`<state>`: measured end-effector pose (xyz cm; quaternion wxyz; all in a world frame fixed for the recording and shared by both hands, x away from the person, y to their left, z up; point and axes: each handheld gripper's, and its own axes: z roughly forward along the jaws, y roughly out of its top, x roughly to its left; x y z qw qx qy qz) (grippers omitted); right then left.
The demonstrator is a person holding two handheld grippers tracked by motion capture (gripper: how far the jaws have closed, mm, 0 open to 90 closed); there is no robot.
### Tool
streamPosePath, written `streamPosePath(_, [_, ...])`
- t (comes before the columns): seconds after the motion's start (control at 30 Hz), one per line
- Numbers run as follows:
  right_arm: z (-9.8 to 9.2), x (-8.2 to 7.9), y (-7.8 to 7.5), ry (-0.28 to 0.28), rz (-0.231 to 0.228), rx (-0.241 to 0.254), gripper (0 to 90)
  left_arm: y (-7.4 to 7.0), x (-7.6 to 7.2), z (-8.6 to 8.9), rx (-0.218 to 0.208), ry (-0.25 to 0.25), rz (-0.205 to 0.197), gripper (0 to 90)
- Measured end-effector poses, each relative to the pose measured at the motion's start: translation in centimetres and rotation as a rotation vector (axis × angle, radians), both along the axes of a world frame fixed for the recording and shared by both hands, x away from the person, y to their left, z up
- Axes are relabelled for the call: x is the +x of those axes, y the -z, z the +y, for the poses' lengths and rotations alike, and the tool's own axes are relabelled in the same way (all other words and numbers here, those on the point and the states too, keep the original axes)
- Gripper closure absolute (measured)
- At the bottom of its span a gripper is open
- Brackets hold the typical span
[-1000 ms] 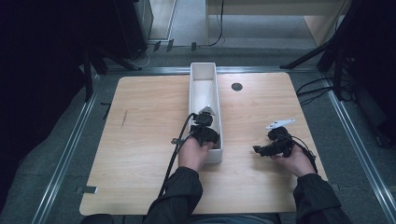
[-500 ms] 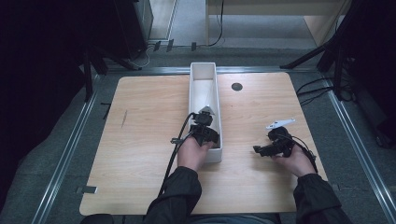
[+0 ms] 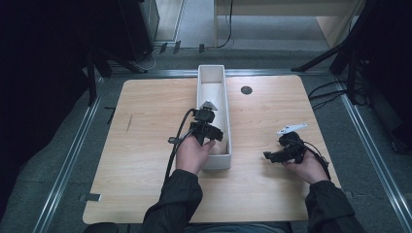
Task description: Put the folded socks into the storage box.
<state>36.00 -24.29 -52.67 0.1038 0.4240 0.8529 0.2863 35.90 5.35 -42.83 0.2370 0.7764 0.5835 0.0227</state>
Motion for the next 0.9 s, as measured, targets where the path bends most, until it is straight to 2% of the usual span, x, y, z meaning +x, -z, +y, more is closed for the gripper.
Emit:
streamPosePath(0.23, [0.0, 0.0, 0.0, -0.001, 0.002, -0.001, 15.9, -1.2, -0.2, 0.7, 0.007, 0.003, -0.004, 62.0])
streamPosePath(0.53, [-0.1, 0.0, 0.0, -0.001, 0.005, 0.000, 15.9, -2.5, -0.3, 2.0, -0.008, 0.000, -0.017, 60.9])
streamPosePath(0.9, [-0.1, 0.0, 0.1, -0.001, 0.010, -0.003, 15.9, -3.7, -0.4, 5.0, -0.032, -0.020, -0.021, 58.4])
